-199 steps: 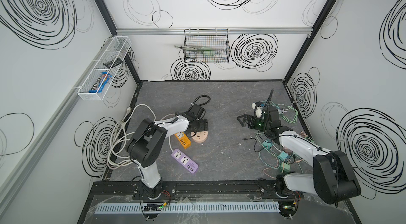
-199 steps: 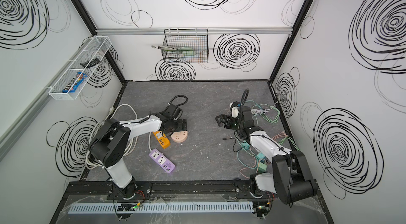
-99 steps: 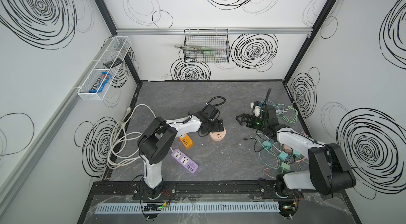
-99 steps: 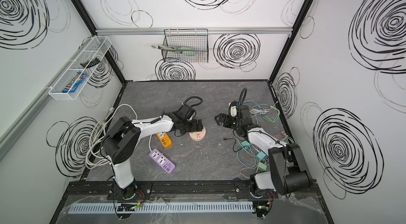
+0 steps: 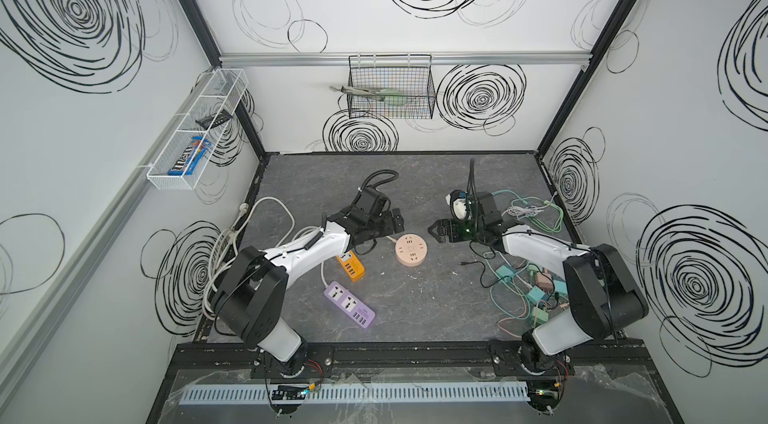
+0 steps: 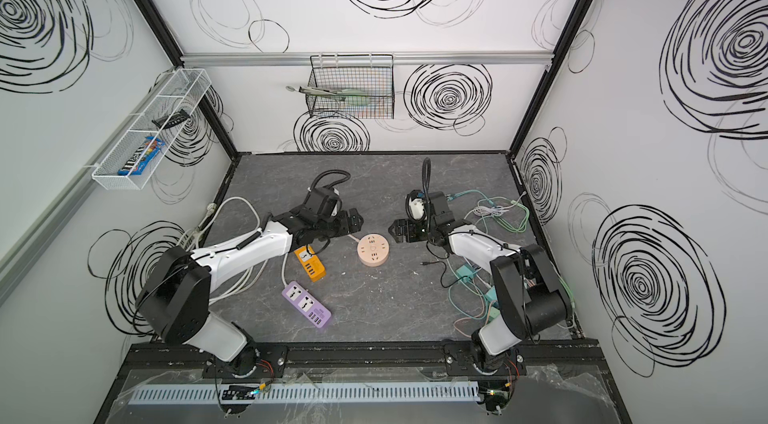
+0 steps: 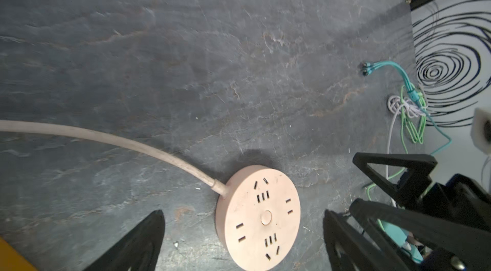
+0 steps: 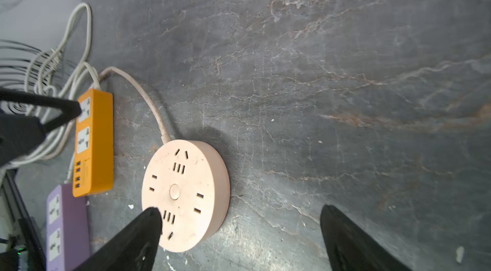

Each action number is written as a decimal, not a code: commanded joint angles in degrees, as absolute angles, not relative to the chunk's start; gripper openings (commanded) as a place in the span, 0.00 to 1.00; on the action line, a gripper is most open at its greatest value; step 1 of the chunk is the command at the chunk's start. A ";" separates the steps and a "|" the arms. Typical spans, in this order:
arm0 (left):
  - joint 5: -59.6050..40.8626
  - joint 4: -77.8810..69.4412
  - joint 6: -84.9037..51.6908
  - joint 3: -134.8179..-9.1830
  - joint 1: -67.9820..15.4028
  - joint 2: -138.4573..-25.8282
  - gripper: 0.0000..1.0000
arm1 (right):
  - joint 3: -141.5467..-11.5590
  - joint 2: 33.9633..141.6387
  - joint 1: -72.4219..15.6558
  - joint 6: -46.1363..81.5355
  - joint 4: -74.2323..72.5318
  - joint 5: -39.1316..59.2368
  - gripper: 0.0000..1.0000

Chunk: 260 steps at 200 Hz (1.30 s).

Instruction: Insert the plug

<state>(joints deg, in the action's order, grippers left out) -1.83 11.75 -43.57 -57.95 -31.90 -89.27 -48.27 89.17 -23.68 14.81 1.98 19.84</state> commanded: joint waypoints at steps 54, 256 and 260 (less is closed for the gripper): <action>0.77 11.21 -43.07 -51.38 -24.98 -81.88 0.96 | -63.82 99.22 -33.88 -1.31 17.00 10.19 0.97; -2.90 9.66 -43.90 -50.80 -22.68 -84.52 0.96 | -70.32 103.92 -40.77 -17.69 27.59 5.67 0.97; -2.90 9.62 -43.87 -50.80 -22.61 -84.47 0.96 | -70.27 103.38 -40.91 -17.24 27.29 6.24 0.97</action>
